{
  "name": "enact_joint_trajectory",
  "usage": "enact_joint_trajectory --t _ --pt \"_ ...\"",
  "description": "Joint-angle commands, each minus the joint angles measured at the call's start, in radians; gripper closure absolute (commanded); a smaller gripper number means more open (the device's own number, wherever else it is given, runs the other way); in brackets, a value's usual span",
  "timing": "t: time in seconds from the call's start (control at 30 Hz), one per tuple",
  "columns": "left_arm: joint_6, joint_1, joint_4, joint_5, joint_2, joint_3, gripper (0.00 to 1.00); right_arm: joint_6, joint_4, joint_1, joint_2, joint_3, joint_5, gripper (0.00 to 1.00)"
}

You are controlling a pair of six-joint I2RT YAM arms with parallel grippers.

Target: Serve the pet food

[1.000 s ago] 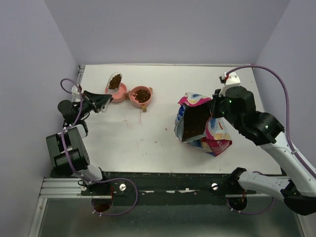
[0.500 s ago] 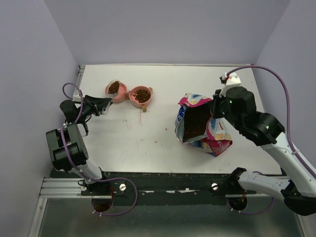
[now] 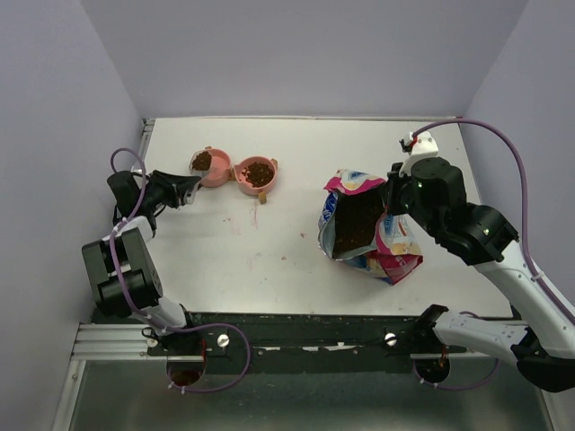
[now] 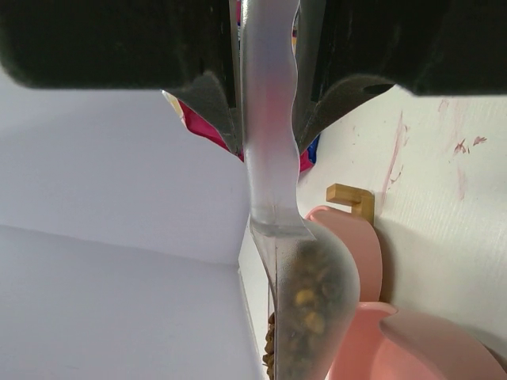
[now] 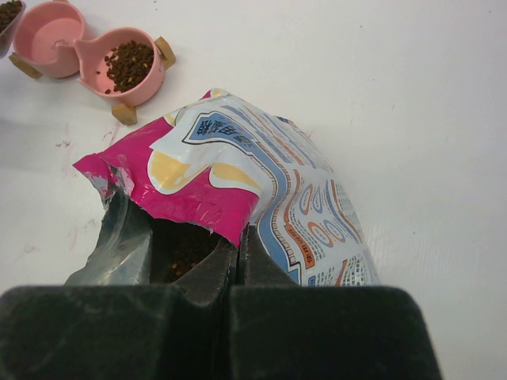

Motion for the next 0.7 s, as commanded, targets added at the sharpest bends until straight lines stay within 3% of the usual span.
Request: enact_joint_trajectory --t 0.0,0.67 --pt "0.06 -0.013 -0.145 -0.039 0.006 0.056 1.0 -0.005 0.139 0.003 -0.05 0.042 0.031 1.0" --pt "0.195 -0.072 -0.756 -0.206 0.053 0.335 1.0 -0.005 0.138 0.003 -0.058 0.046 0.028 0.99"
